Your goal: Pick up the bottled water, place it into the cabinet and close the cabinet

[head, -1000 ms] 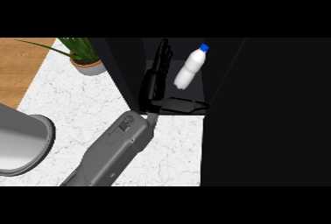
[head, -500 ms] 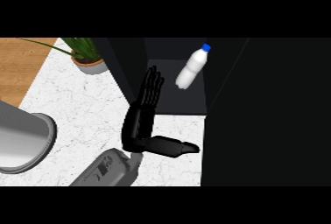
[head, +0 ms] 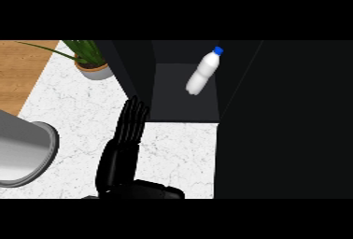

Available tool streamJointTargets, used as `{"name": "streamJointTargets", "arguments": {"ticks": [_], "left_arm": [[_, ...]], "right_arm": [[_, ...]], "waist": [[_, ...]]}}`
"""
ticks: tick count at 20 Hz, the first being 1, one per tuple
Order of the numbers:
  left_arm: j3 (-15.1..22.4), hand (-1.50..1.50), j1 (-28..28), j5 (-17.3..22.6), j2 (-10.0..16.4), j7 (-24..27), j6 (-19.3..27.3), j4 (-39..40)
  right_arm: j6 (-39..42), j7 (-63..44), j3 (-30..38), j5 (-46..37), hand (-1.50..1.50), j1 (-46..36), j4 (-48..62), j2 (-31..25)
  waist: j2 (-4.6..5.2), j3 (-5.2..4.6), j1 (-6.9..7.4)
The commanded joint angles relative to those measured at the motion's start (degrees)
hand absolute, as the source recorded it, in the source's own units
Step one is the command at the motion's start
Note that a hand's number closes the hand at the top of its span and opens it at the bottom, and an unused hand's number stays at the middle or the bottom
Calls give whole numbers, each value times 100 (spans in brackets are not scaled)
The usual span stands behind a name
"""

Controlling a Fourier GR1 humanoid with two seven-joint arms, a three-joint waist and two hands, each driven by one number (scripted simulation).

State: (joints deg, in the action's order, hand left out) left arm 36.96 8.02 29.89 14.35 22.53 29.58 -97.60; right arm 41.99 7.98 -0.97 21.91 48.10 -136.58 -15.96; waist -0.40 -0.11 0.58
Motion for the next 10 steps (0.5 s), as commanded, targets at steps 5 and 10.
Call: {"name": "streamJointTargets", "arguments": {"ticks": [5, 10], "left_arm": [[-22, -150, -859, -27, 306, 420, -226, -380], [-145, -150, -1332, 67, 714, 293, -215, -1176]], "right_arm": [[-156, -870, -1030, -775, 150, 46, -1450, -118], [-431, -1078, -1741, -1196, 150, -174, -1474, 121]], "waist": [[19, -14, -52], [-26, -15, -17]]}}
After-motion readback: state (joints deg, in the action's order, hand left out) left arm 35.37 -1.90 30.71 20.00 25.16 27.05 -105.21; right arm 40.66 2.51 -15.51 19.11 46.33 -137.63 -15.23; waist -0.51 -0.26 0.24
